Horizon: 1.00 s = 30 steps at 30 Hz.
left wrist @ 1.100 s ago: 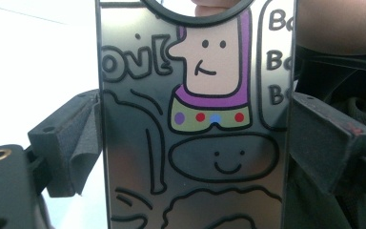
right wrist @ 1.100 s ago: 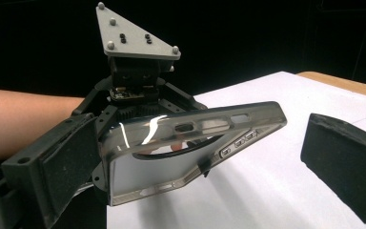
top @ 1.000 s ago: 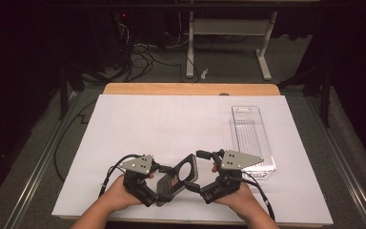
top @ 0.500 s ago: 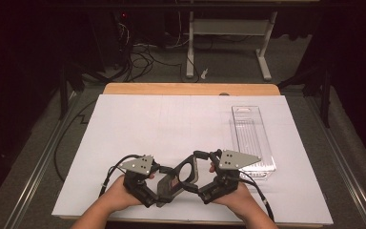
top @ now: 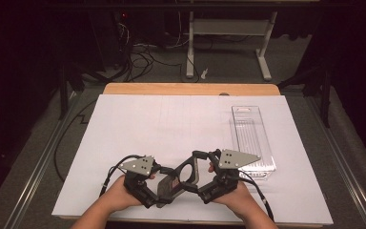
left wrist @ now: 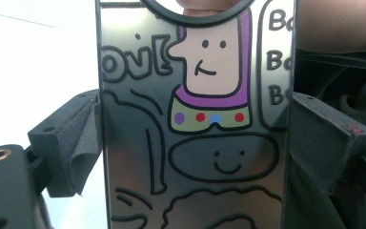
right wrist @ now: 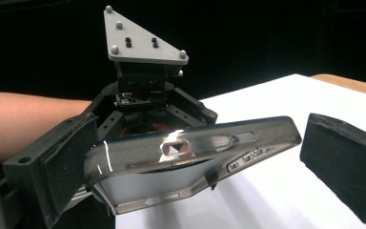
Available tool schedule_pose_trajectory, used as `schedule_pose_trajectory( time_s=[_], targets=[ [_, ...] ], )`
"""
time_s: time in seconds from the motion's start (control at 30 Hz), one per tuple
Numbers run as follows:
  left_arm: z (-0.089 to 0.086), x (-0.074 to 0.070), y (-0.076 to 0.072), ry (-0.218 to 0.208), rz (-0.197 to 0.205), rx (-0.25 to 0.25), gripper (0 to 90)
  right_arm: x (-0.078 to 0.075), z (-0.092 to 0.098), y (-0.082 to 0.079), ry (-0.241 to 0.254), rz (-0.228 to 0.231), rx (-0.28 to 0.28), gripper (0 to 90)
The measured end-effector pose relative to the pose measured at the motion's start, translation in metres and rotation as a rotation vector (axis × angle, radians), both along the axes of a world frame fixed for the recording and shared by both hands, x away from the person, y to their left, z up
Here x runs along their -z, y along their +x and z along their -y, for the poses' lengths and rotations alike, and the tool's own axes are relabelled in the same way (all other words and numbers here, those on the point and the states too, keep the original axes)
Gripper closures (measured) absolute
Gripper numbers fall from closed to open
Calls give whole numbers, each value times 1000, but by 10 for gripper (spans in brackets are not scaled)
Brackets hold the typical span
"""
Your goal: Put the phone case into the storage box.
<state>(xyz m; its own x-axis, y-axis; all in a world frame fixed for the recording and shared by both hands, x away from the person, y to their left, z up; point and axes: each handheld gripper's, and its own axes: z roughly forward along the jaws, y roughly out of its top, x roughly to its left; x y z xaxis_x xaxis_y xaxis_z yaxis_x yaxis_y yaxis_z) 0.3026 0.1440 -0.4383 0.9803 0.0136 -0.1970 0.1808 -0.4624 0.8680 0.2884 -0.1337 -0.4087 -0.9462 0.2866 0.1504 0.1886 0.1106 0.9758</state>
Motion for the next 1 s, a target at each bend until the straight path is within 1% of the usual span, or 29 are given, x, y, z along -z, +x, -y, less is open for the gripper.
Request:
schedule_pose_trajectory(
  time_s=[0.07, 0.33, 0.7, 1.0],
  targets=[
    [0, 0, 0, -1, 2, 0, 131, 0, 0, 0, 6, -2, -5, 11],
    [0, 0, 0, -6, 1, 7, 131, -1, 1, -1, 15, 14, -7, 40],
    [-1, -1, 0, -8, 3, 8, 131, -1, 1, -1, 24, 11, -20, 75],
    [0, -1, -1, -12, 9, 9, 131, 0, 0, -1, 29, 1, -31, 69]
  ],
)
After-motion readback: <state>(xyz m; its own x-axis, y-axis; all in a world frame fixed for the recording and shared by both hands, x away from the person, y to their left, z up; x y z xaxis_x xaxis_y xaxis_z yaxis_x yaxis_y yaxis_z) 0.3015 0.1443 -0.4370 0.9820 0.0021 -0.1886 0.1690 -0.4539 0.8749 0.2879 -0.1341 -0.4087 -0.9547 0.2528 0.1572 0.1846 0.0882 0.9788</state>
